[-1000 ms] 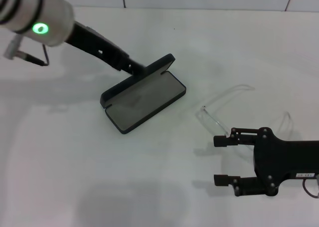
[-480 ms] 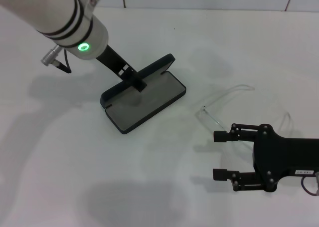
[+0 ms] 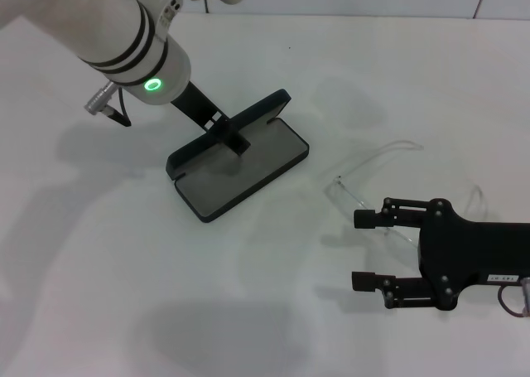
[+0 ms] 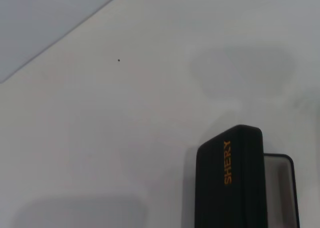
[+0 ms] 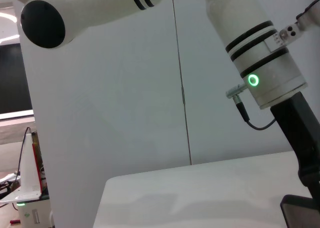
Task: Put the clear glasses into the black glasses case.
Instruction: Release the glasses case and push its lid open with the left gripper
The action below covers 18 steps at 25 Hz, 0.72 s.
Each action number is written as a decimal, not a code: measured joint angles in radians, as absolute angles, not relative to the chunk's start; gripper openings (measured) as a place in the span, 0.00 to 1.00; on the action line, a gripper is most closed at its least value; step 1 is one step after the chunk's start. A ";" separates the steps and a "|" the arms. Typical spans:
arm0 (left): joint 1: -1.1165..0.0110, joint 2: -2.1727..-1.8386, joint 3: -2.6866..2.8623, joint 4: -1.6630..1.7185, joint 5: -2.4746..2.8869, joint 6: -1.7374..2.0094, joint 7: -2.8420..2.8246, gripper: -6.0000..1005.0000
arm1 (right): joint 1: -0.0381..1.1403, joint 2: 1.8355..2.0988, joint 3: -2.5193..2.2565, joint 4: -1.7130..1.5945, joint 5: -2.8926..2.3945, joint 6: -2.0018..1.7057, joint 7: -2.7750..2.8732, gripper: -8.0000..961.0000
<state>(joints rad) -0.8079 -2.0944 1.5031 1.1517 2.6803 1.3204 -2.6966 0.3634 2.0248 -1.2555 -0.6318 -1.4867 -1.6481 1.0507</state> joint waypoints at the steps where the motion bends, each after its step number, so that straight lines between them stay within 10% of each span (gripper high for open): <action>1: -0.808 -2.094 1.504 1.152 2.680 1.317 -2.703 0.84 | 0.364 2.025 -1.256 -0.632 -1.486 -1.647 1.051 0.74; 8: -0.802 -2.091 1.549 1.155 2.690 1.309 -2.694 0.83 | 0.364 2.023 -1.249 -0.632 -1.486 -1.641 1.051 0.74; 18: -0.791 -2.093 1.614 1.184 2.697 1.286 -2.690 0.35 | 0.362 2.025 -1.256 -0.620 -1.486 -1.632 1.051 0.74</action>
<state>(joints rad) -0.7911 -2.0925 1.6140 1.1839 2.6966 1.2862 -2.6900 0.3618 2.0247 -1.2557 -0.6199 -1.4863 -1.6322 1.0507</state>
